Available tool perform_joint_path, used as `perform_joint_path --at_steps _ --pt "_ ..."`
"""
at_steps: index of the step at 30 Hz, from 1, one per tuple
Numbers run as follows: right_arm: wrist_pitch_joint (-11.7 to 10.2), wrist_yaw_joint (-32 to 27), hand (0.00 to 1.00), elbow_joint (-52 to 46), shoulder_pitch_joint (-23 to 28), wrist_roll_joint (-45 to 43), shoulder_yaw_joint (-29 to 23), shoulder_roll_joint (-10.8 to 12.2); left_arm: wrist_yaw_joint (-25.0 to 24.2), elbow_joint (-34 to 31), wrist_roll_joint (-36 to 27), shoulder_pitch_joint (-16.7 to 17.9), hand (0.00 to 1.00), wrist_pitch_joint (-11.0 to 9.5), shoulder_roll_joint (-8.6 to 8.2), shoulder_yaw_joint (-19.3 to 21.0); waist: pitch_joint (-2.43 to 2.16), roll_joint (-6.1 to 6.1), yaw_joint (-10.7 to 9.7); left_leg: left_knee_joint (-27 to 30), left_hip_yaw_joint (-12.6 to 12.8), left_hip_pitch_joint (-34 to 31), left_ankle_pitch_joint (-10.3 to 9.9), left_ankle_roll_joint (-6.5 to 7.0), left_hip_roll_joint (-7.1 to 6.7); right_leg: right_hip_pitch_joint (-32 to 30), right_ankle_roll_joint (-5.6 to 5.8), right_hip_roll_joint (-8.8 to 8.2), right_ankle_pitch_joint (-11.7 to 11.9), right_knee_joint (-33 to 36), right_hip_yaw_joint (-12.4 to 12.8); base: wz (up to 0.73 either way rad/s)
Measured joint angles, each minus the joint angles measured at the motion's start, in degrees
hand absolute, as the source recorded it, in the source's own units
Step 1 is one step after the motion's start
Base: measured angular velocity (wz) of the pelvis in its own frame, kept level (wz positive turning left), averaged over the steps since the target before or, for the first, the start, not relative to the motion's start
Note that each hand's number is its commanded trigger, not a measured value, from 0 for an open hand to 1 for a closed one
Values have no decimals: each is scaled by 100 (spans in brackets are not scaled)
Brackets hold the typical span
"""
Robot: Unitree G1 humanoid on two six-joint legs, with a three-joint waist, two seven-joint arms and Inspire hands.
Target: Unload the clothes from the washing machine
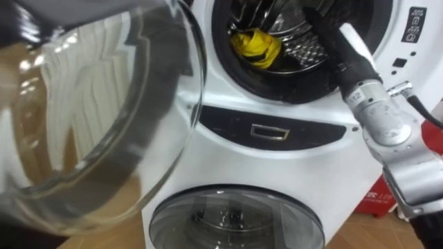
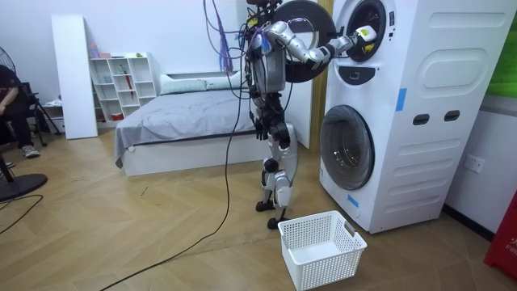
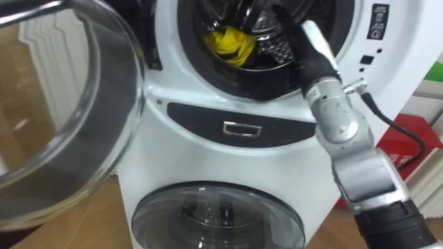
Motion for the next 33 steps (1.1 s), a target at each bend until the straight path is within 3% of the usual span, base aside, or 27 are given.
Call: perform_joint_path --at_steps 4,7,9,11,20,33 --pt "3 180 0 -240 -61 -106 139 6 -5 -4 2 -86 0 -11 -2 3 1 -51 131 -61 -104 33 -19 -31 5 38 -14 22 -113 -12 -36 19" --pt "10 228 0 -416 -206 -195 143 11 1 -1 -2 -59 0 -8 -2 6 49 -108 213 -90 -174 41 -55 -55 29 50 -21 26 -185 -21 -118 15" --pt "-3 244 0 -547 -216 -197 139 1 27 15 -10 -47 0 -5 -2 5 95 -77 214 -90 -212 42 -85 -72 55 48 -22 54 -185 -23 -108 -5" --pt "-3 284 0 -604 -215 -196 148 1 89 14 -10 -100 0 -45 -1 8 110 -57 216 -106 -214 34 -97 -81 65 39 -43 63 -200 -22 -107 -5" --pt "3 294 0 -638 -217 -366 189 1 320 133 -8 -340 0 -160 -12 5 94 -115 286 -139 -181 83 -110 -105 78 30 -77 89 -240 -21 -96 -1" --pt "88 299 0 -637 -219 -283 92 -125 280 113 28 -157 0 -126 -41 24 31 -206 212 -117 -199 45 -112 -105 68 40 -71 75 -243 -28 -105 1"
